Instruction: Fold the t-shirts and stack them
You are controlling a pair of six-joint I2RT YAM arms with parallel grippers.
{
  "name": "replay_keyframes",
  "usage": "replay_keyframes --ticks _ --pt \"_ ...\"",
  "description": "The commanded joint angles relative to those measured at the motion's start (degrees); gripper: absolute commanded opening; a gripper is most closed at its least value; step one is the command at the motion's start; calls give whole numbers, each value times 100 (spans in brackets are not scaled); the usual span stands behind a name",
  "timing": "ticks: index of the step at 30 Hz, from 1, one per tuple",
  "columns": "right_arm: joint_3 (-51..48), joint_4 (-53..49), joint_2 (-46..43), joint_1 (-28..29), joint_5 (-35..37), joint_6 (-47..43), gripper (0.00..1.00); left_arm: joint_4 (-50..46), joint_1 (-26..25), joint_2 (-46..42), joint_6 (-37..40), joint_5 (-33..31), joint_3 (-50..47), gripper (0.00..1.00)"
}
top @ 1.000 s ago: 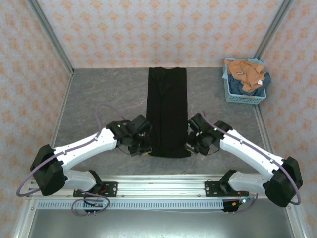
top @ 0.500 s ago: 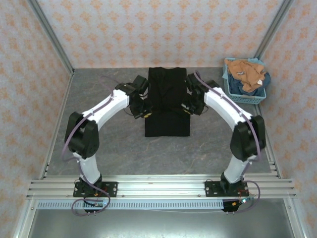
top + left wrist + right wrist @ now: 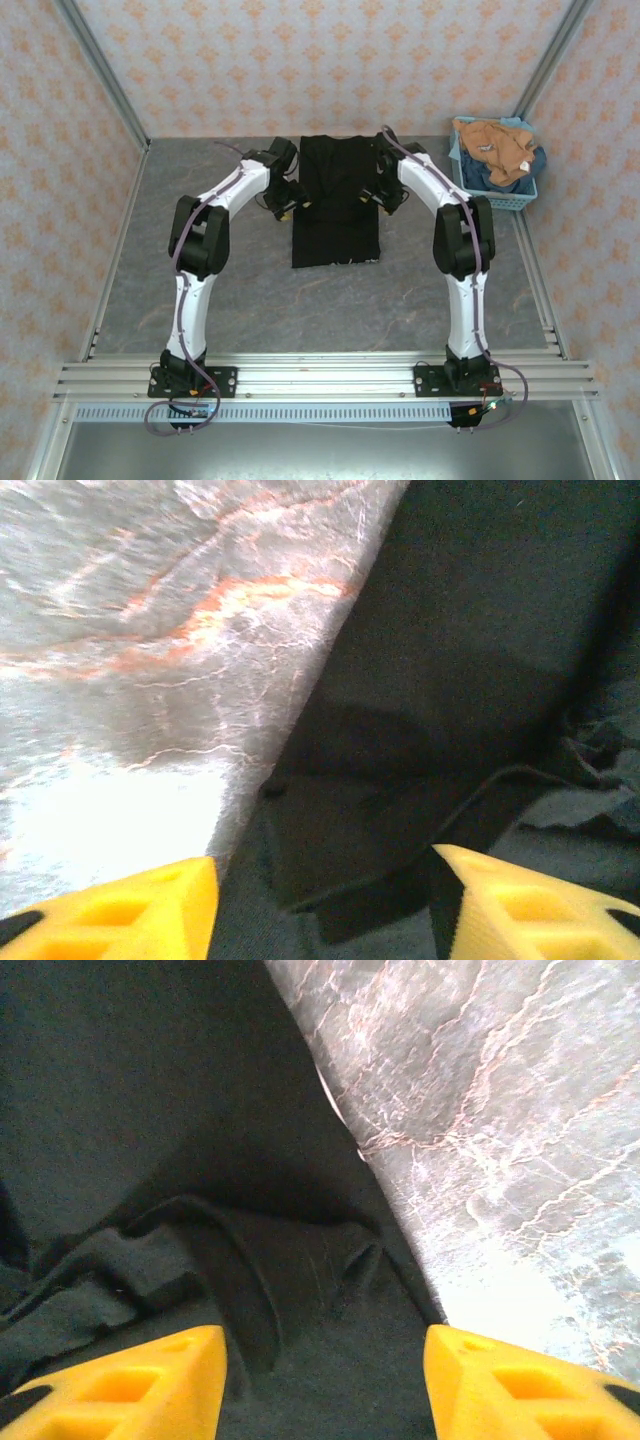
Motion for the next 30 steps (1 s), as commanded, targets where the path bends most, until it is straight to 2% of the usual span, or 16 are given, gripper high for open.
replay_keyframes --ticks 1,5,9,12,19,21,23,25,27,30 --pt "-619 -65 -969 3 310 -105 58 165 -32 -1427 -46 -400 -1073 61" --pt "-2655 846 -2234 109 -180 372 58 1338 -78 -2721 -1178 215 -3419 60" --pt "-4126 1837 -2993 337 -710 1004 60 2756 -383 -3041 -2424 753 -4695 60" --pt "-4639 2375 -3039 399 -936 1415 61 3176 -545 -2764 -2841 871 -4793 64" --pt "-5094 2830 -2646 416 -1078 1862 58 3714 -721 -2104 -3320 945 -4724 64" --pt "-5192 3065 -2531 404 -1138 2012 55 3731 -769 -1884 -3319 973 -4591 62" --pt "-5186 3206 -2359 408 -1166 2105 49 3726 -797 -1773 -3292 947 -4464 55" --pt "-5131 3320 -2174 402 -1148 2178 39 3923 -797 -1487 -3407 973 -4401 39" --pt "-4969 3316 -2048 388 -1100 2206 18 3890 -775 -1399 -3387 902 -4195 20" --pt "-4505 2947 -2154 339 -906 2079 2 3532 -652 -1511 -3236 661 -3691 1"
